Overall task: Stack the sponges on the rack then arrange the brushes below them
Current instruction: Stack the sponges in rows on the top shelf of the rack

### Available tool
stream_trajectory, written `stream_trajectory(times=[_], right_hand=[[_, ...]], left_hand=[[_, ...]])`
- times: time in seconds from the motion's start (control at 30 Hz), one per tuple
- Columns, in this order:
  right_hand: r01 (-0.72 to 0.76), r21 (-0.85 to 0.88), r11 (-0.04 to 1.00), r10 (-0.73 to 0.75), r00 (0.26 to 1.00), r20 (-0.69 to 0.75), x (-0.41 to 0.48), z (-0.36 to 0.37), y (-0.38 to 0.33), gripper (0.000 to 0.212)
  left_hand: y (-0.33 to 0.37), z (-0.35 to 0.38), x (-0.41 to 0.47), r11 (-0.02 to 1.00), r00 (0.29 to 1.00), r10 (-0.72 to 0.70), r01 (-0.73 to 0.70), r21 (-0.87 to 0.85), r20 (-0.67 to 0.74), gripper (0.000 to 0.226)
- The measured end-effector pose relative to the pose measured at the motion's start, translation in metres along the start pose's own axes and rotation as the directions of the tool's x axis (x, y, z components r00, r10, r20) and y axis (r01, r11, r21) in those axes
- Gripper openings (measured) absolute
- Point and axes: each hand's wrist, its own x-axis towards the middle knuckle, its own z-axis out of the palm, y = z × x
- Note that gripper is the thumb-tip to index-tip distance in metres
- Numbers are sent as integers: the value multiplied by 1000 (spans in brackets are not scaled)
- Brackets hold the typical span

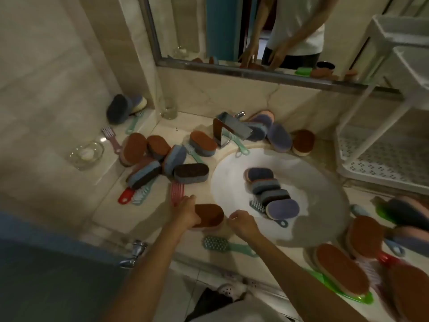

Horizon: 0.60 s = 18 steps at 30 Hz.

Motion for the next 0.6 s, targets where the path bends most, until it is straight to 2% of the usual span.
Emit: stream_trajectory(times=[0.1,0.2,0.27,0.33,0.47,0.5,0.6], right_hand=[[-36,32,999,35,999,32,7,4,-2,36],[-18,100,995,13,999,52,16,8,-3,20],[-21,214,977,14,999,34,19,9,-3,26],[-23,339,940,20,1000,13,19,6,-2,34],[27,624,781,-10,1000,-30,10,-22,1,24],[76,637,767,-30,996,-83,6,-34,5,24],[197,487,851,-55,955,-290,-12,-71,33,29]], left_hand=[[2,2,1,999,999,18,-17,37,-29,67],[5,2,2,997,999,4,-7,-77,-42,57],[6,1,3,987,999,4,-11,-158,-47,61],[9,-1,2,972,999,-9,0,-237,-39,65],[34,-14,-2,920,995,67,-89,-382,-70,56],[45,-16,-2,894,993,95,-118,-431,-76,55],[83,-15,-4,831,987,163,-145,-537,-15,44]])
